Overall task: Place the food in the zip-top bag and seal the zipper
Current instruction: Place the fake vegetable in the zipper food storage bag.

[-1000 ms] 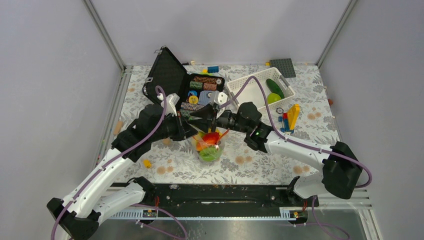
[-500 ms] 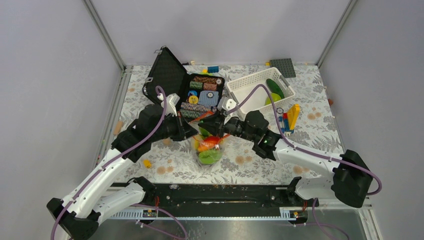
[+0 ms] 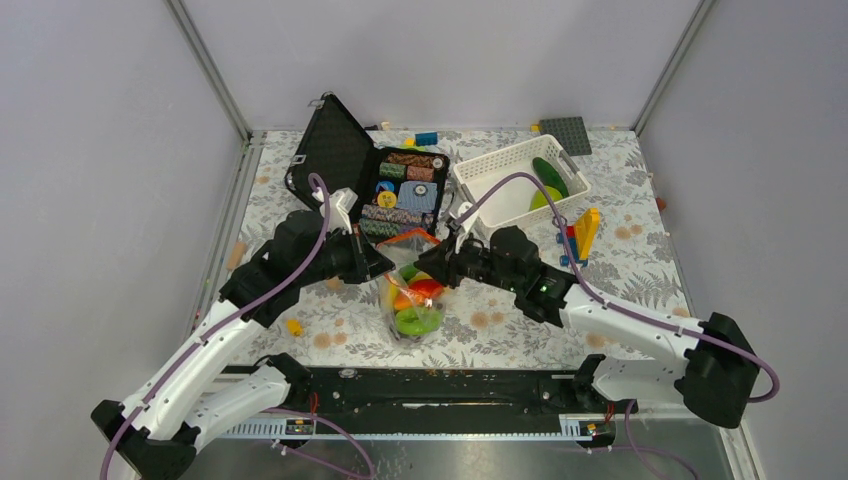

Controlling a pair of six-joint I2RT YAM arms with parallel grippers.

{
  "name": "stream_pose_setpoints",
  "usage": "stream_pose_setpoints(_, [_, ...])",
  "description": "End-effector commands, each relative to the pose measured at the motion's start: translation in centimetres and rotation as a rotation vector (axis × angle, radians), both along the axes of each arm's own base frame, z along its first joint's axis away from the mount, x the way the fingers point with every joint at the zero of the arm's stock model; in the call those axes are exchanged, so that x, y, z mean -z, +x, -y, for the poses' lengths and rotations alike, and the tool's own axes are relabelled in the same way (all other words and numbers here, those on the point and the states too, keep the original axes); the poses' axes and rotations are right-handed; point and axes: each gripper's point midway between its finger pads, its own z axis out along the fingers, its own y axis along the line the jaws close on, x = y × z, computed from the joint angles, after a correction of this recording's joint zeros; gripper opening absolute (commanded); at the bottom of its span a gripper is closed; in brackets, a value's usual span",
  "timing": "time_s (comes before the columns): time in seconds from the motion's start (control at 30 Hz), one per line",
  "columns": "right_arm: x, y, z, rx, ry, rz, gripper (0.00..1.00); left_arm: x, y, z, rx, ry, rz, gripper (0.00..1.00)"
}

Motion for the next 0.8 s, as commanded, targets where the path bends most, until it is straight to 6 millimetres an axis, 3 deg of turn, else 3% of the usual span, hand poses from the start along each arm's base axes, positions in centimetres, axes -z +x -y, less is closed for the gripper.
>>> stream_pose_setpoints(0.0, [2.2,-2.7,1.0,-0.057,-0.108,-0.164,0.14,-2.3,0.5,0.4,0.009,-0.051,0.087,0.00])
stream_pose_setpoints(0.13, [3.6,-2.9,1.3,-0.059,-0.189,-0.221,0.15,-2.4,0.5,0.4,0.012,-0.054,0.087,0.00])
stream_pose_setpoints(0.23, [4.5,-2.4,1.9,-0.018,-0.249,-0.239,0.20,-2.5,0.4,0.4,0.015,-0.057,0.091,0.00])
stream_pose_setpoints(0.3, [3.8,-2.2,2.0,-0.006,-0.252,-0.231,0.28,-2.5,0.4,0.3,0.014,-0.058,0.096,0.00])
stream_pose_setpoints(0.4, [1.5,-1.8,2.1,0.010,-0.220,-0.202,0.37,-2.7,0.4,0.4,0.017,-0.060,0.104,0.00])
stream_pose_setpoints(0.5, [-2.1,-1.1,2.2,0.056,-0.151,-0.156,0.63,-2.5,0.4,0.5,0.026,-0.062,0.105,0.00])
stream_pose_setpoints(0.63, [-6.3,-0.9,2.1,0.052,-0.069,-0.084,0.86,-2.3,0.3,0.6,0.039,-0.058,0.111,0.00])
stream_pose_setpoints(0.77, [-9.2,-0.6,2.7,0.075,-0.028,-0.020,0.99,-2.4,0.1,0.5,0.049,-0.053,0.125,0.00])
